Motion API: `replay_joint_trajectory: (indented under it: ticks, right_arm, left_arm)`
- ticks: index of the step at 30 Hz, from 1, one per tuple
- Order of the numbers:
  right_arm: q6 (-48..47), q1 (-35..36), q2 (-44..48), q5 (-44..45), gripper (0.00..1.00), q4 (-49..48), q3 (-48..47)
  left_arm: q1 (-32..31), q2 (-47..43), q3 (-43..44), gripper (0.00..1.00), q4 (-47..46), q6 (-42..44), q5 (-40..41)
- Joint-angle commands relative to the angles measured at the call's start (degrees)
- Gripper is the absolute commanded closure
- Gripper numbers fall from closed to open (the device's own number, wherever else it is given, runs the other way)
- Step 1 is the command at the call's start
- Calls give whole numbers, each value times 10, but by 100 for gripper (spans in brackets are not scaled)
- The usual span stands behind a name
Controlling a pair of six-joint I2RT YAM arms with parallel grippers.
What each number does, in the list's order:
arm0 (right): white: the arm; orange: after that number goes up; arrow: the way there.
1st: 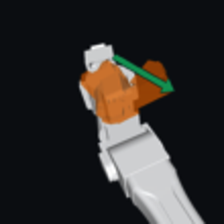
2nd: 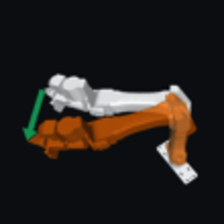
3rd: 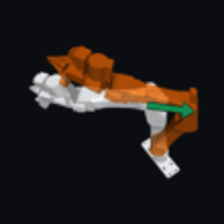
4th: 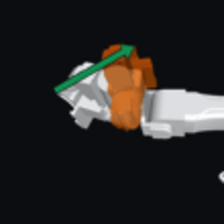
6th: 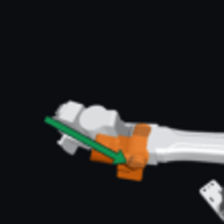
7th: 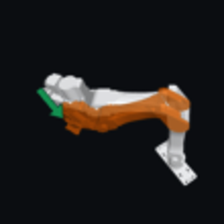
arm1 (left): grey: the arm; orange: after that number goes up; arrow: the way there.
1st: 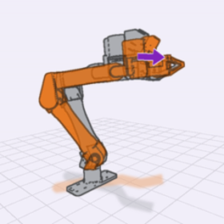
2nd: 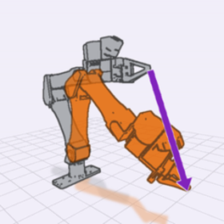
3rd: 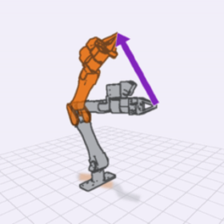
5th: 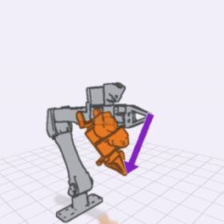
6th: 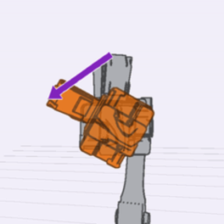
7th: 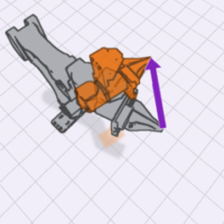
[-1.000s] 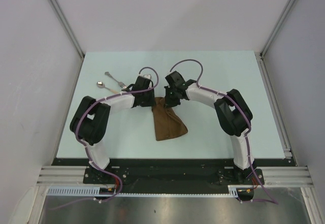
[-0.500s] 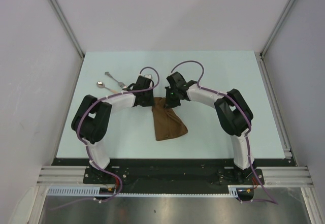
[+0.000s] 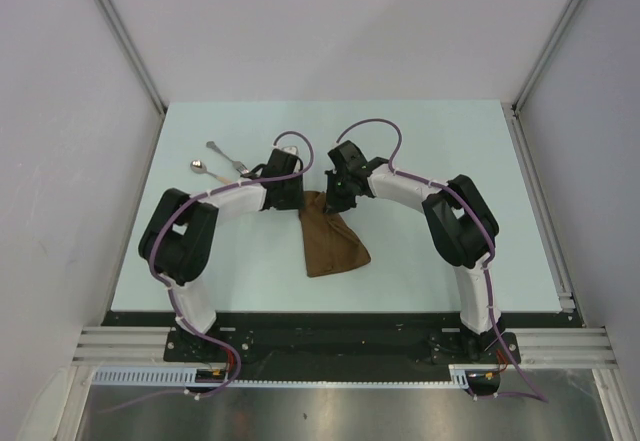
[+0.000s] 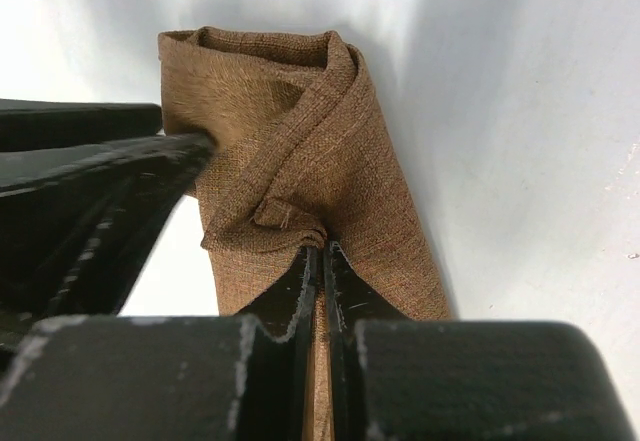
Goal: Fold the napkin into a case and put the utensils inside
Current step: Stuff the top corner of the smaller-rectangle-folded napkin into the folded napkin.
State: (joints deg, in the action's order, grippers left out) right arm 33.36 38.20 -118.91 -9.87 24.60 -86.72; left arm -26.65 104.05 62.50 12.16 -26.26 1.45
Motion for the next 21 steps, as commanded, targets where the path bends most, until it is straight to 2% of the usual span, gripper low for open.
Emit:
replay_joint_trajectory:
  ticks: [1, 3, 5, 7, 12, 21]
  right_arm:
    - [-9, 2, 11, -2, 100, 10, -21]
    - [-9, 1, 14, -1, 100, 10, -19]
    - [-8, 0, 17, -2, 100, 10, -19]
    - [-8, 0, 18, -2, 100, 10, -17]
    - [-7, -2, 20, -7, 100, 10, -16]
    - [-1, -6, 24, -18, 100, 1, -5]
  left_arm:
    - [-22, -74, 2, 62, -10, 23, 79]
    - [-32, -83, -3, 67, -28, 33, 95]
    - [-38, -90, -5, 76, -42, 43, 101]
    - [-38, -82, 4, 80, -42, 50, 94]
    - [-44, -34, 49, 80, -4, 64, 65]
    - [-57, -2, 61, 79, 23, 76, 60]
